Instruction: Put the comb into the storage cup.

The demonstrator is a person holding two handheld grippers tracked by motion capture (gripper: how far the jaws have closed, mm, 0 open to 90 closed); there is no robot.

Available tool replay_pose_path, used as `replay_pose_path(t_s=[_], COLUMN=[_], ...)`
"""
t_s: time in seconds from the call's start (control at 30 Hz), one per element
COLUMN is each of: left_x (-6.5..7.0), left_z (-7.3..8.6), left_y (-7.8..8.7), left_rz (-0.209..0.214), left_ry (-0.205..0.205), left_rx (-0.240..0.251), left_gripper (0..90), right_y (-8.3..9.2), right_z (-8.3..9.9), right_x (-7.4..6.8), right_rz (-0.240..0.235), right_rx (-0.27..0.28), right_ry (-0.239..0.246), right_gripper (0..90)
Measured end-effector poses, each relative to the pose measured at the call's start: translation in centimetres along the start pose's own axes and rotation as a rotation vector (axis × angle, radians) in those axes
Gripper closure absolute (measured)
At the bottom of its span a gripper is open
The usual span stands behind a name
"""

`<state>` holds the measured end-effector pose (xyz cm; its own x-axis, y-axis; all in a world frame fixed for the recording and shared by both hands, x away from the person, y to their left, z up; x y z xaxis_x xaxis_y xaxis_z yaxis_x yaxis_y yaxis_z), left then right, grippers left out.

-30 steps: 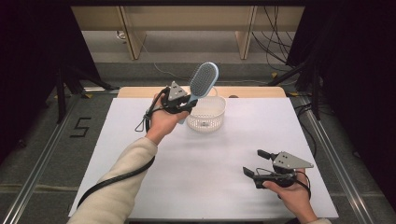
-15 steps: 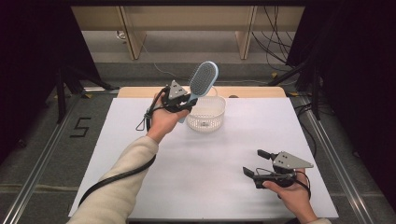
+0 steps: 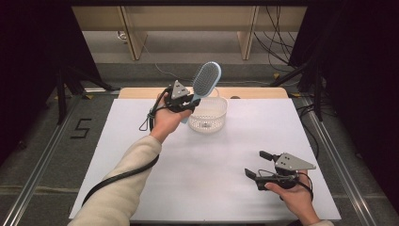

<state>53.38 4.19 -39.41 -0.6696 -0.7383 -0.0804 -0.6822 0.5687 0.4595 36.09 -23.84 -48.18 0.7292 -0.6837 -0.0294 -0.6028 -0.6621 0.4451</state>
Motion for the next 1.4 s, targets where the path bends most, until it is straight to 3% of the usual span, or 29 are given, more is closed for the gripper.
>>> replay_pose_path(t_s=[0.27,1.4], left_x=[-0.1,-0.1], left_z=[-0.1,-1.6], left_y=[-0.5,-1.8], left_rz=[0.007,0.007], left_ry=[0.012,-0.01], left_rx=[0.007,0.057], left_gripper=[69.7,69.7], right_y=[0.0,0.0], right_z=[0.0,0.0], right_x=[0.0,0.0], right_rz=[0.0,-0.002], right_rx=[0.0,-0.001], right_ry=[-0.001,0.006], right_gripper=[13.3,13.0])
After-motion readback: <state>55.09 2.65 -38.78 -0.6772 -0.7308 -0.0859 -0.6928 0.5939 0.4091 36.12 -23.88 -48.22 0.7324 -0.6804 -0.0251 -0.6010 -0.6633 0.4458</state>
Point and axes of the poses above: each handheld gripper's, and its own axes: y roughly backward along the jaws, z roughly out of its underside, x roughly to its right, the point moved 5 cm from there along -y, roughly forward along the jaws, and after that the axes turned 5 degrees about -x, right-handed, at the moved point
